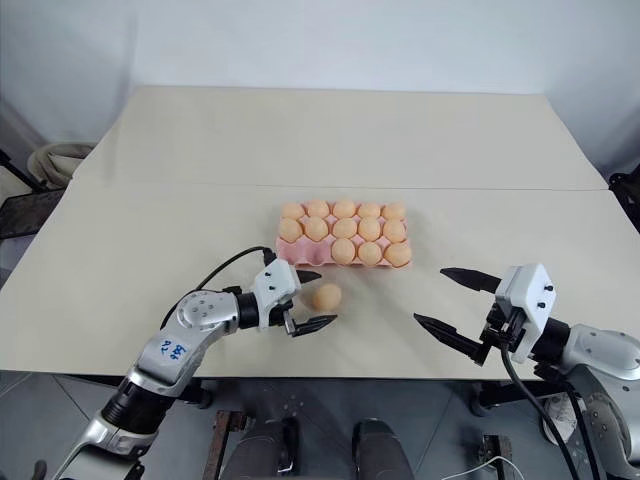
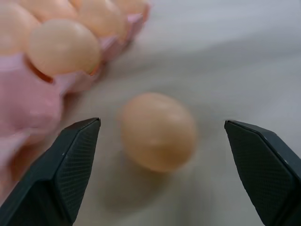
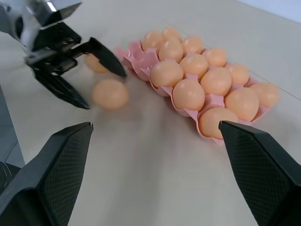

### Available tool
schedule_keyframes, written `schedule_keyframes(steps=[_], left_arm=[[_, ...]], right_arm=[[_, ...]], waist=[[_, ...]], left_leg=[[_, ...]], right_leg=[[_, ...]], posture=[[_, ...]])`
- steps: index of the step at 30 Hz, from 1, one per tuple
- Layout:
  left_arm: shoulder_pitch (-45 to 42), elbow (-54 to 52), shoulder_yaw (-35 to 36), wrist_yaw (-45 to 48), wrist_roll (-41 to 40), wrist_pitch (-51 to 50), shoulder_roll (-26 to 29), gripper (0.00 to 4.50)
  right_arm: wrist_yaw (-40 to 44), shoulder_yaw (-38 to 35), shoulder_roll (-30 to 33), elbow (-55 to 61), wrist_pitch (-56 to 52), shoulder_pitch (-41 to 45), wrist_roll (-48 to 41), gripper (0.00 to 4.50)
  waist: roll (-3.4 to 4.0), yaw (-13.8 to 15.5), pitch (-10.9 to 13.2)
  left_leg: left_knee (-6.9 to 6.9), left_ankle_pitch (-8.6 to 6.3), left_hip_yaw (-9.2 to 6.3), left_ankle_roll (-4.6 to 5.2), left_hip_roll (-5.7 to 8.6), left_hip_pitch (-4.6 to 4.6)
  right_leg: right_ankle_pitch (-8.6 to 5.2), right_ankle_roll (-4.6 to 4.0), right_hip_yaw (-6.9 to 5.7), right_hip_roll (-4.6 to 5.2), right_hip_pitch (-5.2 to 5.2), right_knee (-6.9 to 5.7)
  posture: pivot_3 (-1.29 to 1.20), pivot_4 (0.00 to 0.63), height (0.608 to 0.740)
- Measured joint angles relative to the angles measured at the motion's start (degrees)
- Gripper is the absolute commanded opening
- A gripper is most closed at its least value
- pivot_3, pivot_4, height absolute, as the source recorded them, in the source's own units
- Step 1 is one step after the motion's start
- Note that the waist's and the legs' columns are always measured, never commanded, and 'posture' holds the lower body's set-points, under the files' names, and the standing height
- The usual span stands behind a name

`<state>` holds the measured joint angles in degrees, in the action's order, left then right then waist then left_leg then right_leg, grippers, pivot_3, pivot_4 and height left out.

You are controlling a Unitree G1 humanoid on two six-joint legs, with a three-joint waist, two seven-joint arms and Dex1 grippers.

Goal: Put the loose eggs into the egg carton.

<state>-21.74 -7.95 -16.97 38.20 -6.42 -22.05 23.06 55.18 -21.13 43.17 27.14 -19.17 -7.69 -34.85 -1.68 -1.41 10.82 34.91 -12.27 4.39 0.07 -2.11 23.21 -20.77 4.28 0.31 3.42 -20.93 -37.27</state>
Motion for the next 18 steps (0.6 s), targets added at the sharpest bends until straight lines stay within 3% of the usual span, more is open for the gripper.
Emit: schedule_keyframes(steps=[2,5,12,14,18], left_arm=[[-0.3,0.8,0.0,-0.6,0.3,0.3,-1.4,4.5],[-0.5,1.8,-0.1,-0.7,0.3,1.0,-3.6,3.89],[-0.4,2.8,-1.2,-0.9,1.1,0.8,-4.7,1.67],[-0.3,3.0,-1.2,-1.1,1.1,1.0,-4.9,1.41],[0.1,3.0,-0.3,-1.0,0.8,1.3,-5.0,1.37]], right_arm=[[-0.7,0.0,0.0,0.4,-0.3,-0.2,-0.4,4.48],[-1.3,0.0,0.0,0.9,-0.9,-0.8,-0.6,4.5],[-1.9,0.0,0.0,1.7,-0.9,-1.0,-1.0,4.5],[-1.9,0.0,0.0,1.7,-0.9,-0.8,-1.0,4.5],[-1.9,0.0,0.0,1.6,-0.9,-0.4,-1.1,4.5]], waist=[[0.0,0.0,0.0],[0.01,0.0,0.0],[0.01,0.0,0.0],[0.01,0.0,0.0],[0.01,0.0,0.0]], left_leg=[[0.02,-0.03,-0.02,0.04,0.0,-0.05],[0.05,-0.05,-0.1,0.06,0.0,-0.1],[0.05,-0.09,-0.11,0.12,0.0,-0.06],[0.04,-0.1,-0.11,0.13,0.0,-0.05],[0.04,-0.12,-0.12,0.14,0.0,-0.02]], right_leg=[[0.0,0.01,-0.02,0.02,0.11,0.03],[0.03,0.03,-0.08,0.04,0.25,0.14],[0.07,0.07,-0.08,0.05,0.27,0.3],[0.07,0.07,-0.09,0.05,0.27,0.32],[0.07,0.07,-0.09,0.06,0.27,0.37]], posture=[[0.0,0.15,0.74],[0.0,0.15,0.74],[0.0,0.15,0.74],[0.0,0.15,0.74],[0.0,0.15,0.74]])
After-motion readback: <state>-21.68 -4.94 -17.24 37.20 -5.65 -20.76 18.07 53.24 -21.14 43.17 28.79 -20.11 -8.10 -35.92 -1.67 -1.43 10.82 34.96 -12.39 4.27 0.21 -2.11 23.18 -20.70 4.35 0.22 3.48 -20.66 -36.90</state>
